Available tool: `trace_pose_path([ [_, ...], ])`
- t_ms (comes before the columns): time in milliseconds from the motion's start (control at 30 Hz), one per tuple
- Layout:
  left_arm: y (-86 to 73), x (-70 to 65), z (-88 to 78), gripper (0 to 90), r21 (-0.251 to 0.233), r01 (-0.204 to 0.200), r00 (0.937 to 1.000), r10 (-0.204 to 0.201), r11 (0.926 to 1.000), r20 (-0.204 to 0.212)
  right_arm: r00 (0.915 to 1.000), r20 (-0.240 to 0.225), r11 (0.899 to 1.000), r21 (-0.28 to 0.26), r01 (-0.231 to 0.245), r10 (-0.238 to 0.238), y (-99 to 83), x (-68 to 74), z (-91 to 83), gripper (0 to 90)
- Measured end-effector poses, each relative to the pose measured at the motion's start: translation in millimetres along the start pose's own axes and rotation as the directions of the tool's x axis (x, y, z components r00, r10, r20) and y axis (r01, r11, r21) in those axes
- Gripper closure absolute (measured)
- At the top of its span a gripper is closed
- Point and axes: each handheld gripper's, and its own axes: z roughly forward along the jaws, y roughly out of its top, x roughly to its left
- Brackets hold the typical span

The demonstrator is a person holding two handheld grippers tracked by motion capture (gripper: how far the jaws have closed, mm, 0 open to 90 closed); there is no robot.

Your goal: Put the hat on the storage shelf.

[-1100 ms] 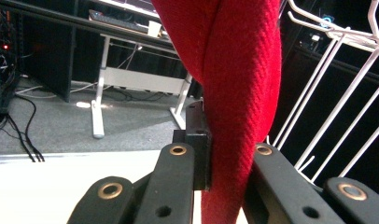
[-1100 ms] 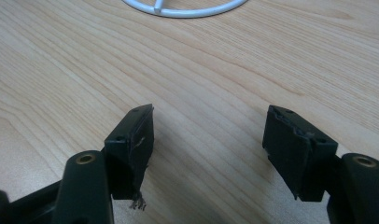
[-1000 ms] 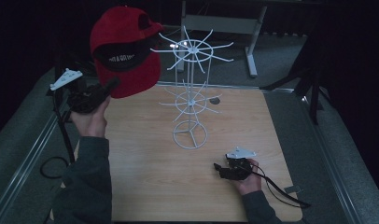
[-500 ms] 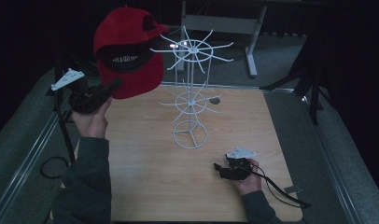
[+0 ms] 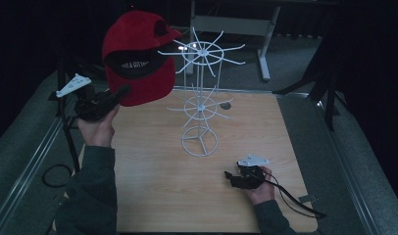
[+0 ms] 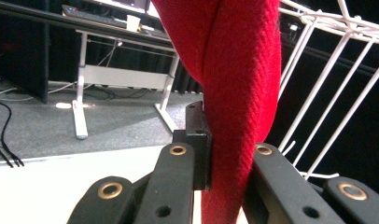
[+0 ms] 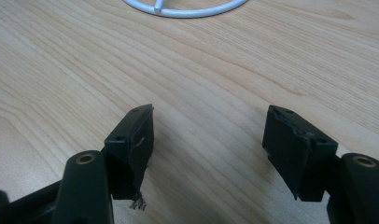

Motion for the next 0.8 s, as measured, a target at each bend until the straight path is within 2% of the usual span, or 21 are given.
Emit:
trace_pose_path([
  [133,-3.1,-1.1,1.6,86.0,0.007,-0.005,0.9999,0.005,1.0000,0.009,1.0000,0.000,1.000,0.000,0.001,-0.001,-0.1,-0.1,0.0,33.4],
  [167,-5.8,0.6,1.7,86.0,0.008,0.005,0.9998,-0.005,1.0000,0.020,1.0000,-0.001,1.000,-0.001,0.001,-0.001,-0.1,-0.2,-0.1,33.4],
  [367,-14.2,5.4,2.5,86.0,0.029,0.018,0.9998,-0.018,0.9994,0.012,1.0000,-0.001,1.000,-0.001,0.001,-0.001,-0.1,-0.2,-0.1,33.3],
  [600,-23.8,8.9,4.0,85.9,0.077,-0.010,1.0000,0.010,0.9970,0.001,1.0000,-0.001,1.000,0.000,0.001,-0.001,-0.1,-0.2,-0.1,33.4],
  [767,-27.3,10.2,4.0,85.8,0.087,-0.020,0.9998,0.020,0.9960,0.006,1.0000,-0.001,1.000,-0.001,0.001,-0.001,-0.1,-0.2,-0.1,33.4],
  [800,-29.2,9.5,5.2,85.8,0.102,-0.037,0.9993,0.037,0.9941,-0.002,1.0000,-0.001,1.000,0.000,0.001,-0.001,-0.1,-0.2,-0.1,33.4],
])
